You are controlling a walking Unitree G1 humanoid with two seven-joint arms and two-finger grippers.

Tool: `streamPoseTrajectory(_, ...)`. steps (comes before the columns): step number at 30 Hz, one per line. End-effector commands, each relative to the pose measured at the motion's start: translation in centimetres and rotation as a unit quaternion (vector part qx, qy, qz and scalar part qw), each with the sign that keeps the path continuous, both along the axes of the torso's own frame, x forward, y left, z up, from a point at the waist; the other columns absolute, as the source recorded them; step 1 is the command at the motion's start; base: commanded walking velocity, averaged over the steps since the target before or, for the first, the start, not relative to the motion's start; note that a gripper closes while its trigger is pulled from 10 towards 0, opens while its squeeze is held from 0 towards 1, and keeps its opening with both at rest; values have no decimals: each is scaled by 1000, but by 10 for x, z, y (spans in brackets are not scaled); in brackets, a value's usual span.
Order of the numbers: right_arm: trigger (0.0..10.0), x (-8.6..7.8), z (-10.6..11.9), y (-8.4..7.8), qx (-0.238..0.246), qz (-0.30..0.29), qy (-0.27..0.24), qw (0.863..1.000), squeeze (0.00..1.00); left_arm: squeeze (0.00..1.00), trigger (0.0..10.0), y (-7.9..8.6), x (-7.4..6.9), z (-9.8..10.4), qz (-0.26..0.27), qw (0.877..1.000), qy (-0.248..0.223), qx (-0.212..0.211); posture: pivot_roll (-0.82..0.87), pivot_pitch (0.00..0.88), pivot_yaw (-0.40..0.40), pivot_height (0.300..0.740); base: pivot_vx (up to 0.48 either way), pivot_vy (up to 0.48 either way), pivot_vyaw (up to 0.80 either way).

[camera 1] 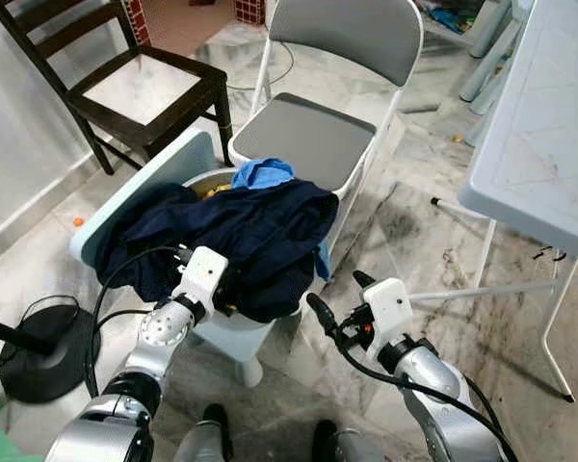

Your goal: Hang hanger

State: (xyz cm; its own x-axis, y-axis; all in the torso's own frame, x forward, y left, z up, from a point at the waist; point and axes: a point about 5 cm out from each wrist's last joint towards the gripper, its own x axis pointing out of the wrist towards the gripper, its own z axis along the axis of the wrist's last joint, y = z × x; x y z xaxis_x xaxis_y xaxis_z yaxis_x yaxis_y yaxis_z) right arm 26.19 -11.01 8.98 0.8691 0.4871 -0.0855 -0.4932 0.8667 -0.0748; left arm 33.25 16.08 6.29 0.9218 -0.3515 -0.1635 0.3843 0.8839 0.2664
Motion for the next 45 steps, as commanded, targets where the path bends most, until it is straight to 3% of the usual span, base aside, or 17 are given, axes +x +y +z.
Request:
streamPoseTrajectory(1,10000,-4,-6,0,-5,3,12,1000,0,0,0,12,-6,-7,33,999,4,-3,39,276,-56,740,0,0,0)
streamPoseTrajectory(3,10000,-1,-5,0,-7,6,10,1000,0,0,0,20,-10,-1,76,996,-50,-16,43,276,-62,740,0,0,0)
streamPoseTrajectory(9,10000,1,-4,-2,-10,5,8,1000,0,0,0,21,-11,18,95,986,-130,-37,46,275,-66,740,0,0,0)
streamPoseTrajectory(14,10000,1,-4,-1,-11,6,8,1000,0,0,0,15,-15,34,84,976,-197,-46,47,274,-67,740,0,0,0)
streamPoseTrajectory(18,10000,2,-4,-1,-12,6,7,1000,0,0,0,3,-28,53,49,962,-267,-43,56,275,-66,740,0,0,0)
streamPoseTrajectory(20,10000,2,-4,0,-12,6,7,1000,0,0,0,2,-29,54,46,961,-271,-43,57,275,-67,740,0,0,0)
streamPoseTrajectory(22,10000,3,-4,0,-13,7,6,1000,0,0,0,-4,-39,55,25,958,-282,-40,62,276,-67,740,0,0,0)
streamPoseTrajectory(24,10000,3,-5,0,-13,8,6,1000,0,0,0,-5,-45,52,19,959,-279,-38,63,276,-67,740,0,0,0)
streamPoseTrajectory(28,10000,4,-5,2,-13,10,5,1000,0,0,0,5,-57,29,51,973,-223,-42,70,276,-68,740,0,0,0)
streamPoseTrajectory(30,10000,5,-6,2,-15,12,6,1000,0,0,0,14,-63,7,91,982,-154,-55,74,276,-71,740,0,0,0)
streamPoseTrajectory(38,10000,6,-7,3,-23,18,7,1000,0,0,78,26,-70,-22,134,988,-69,-44,78,277,-79,740,0,0,0)
streamPoseTrajectory(39,10000,7,-7,2,-24,18,7,1000,0,235,8784,26,-68,-21,126,989,-69,-41,79,278,-81,740,0,0,0)
streamPoseTrajectory(40,10000,7,-7,2,-24,18,7,1000,0,1000,10000,25,-66,-16,123,988,-76,-49,79,277,-82,740,0,0,0)
streamPoseTrajectory(45,10000,7,-8,3,-25,20,7,999,0,1000,10000,18,-57,1,83,989,-119,-32,81,275,-83,740,0,0,0)
